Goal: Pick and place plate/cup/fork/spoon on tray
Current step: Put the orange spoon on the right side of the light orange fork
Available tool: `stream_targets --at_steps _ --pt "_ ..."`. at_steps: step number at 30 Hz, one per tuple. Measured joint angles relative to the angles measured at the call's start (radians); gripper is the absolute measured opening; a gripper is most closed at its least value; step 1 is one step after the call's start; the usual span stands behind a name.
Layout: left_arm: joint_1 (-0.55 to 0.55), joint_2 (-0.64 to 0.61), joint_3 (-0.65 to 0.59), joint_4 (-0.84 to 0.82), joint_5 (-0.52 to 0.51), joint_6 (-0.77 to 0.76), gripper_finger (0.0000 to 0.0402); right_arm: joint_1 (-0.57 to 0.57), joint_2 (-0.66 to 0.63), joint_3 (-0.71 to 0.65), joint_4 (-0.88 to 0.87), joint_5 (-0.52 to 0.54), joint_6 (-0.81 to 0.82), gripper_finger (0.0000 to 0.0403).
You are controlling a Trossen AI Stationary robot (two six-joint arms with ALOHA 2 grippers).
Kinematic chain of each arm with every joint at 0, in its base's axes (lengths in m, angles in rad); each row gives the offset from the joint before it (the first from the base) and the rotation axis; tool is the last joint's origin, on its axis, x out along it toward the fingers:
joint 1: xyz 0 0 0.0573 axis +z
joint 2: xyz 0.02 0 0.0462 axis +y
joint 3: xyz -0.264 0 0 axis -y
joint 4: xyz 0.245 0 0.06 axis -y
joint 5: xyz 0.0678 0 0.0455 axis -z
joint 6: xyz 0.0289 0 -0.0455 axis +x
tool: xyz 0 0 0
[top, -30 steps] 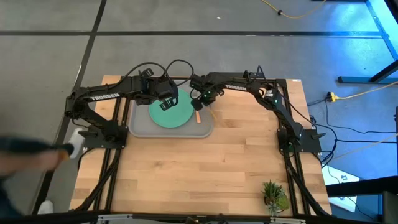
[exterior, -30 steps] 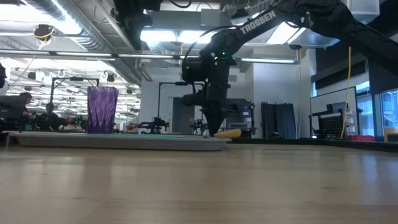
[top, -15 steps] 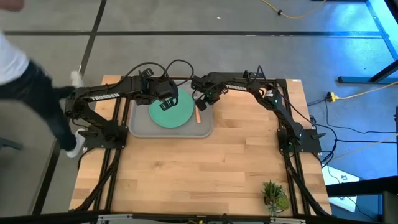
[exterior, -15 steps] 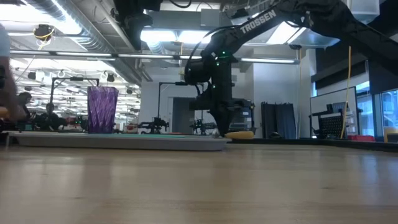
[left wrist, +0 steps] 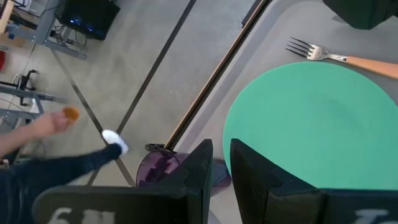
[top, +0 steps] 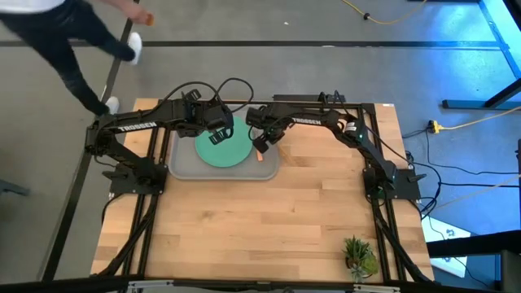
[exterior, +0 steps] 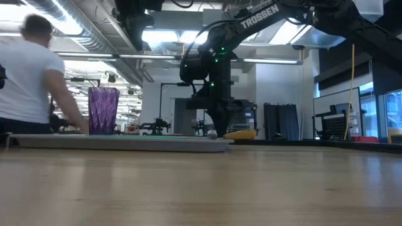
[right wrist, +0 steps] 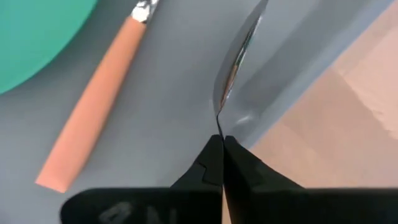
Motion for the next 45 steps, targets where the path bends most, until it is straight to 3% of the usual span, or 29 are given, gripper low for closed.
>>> stream_targets --at_steps 5,17,27,37,45 --pt "0.0 0.0 0.0 0.0 0.0 0.0 0.005 0.0 0.001 -0.013 0.033 -0.055 -0.001 0.0006" --pt "0.0 0.0 0.0 0.0 0.0 0.0 0.005 0.0 0.005 -0.016 0.062 -0.067 0.012 0.0049" --pt "0.0 0.0 0.0 0.0 0.0 0.0 0.005 0.0 0.005 -0.016 0.064 -0.096 0.045 0.0049" --pt "0.0 0.0 0.0 0.0 0.0 0.0 0.005 0.0 0.005 0.073 0.052 -0.093 -0.015 0.0049" --pt "0.0 0.0 0.0 0.0 0.0 0.0 0.005 -0.003 0.012 0.07 0.152 -0.101 -0.103 0.0049"
